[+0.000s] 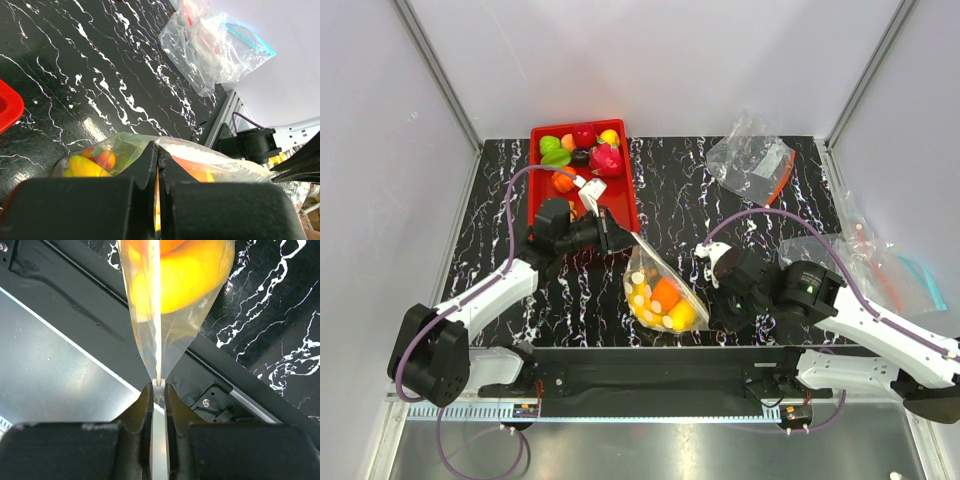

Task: Place the food in the zip-top bag and seal the zipper
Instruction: Zip the zipper food storage bag at the center of the board.

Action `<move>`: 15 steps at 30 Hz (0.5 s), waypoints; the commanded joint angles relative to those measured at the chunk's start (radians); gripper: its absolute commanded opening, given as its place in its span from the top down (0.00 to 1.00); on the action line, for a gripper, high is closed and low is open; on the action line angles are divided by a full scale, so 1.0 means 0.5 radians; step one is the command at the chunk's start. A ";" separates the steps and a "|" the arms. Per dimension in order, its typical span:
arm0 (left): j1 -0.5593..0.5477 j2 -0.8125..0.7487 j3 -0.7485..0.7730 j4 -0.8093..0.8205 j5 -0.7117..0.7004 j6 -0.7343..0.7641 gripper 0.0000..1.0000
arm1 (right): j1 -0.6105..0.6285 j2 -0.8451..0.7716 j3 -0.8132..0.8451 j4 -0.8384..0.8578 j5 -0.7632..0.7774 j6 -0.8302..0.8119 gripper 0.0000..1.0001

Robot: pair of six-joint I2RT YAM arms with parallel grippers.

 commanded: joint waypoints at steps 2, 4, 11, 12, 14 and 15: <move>0.045 -0.017 0.016 0.171 -0.044 0.049 1.00 | 0.006 0.013 0.021 -0.149 -0.102 -0.012 0.74; 0.045 -0.020 0.004 0.214 -0.023 0.036 1.00 | 0.006 0.031 0.057 -0.079 -0.019 -0.051 0.61; 0.042 -0.026 -0.042 0.324 0.042 -0.022 1.00 | 0.006 0.267 0.281 0.258 0.346 -0.260 0.34; 0.045 -0.023 -0.046 0.321 0.045 -0.022 1.00 | 0.006 0.295 0.297 0.310 0.380 -0.279 0.31; 0.045 -0.032 -0.052 0.321 0.045 -0.022 1.00 | 0.006 0.375 0.337 0.372 0.429 -0.334 0.27; 0.045 -0.035 -0.052 0.324 0.048 -0.022 1.00 | 0.009 0.399 0.343 0.436 0.429 -0.355 0.25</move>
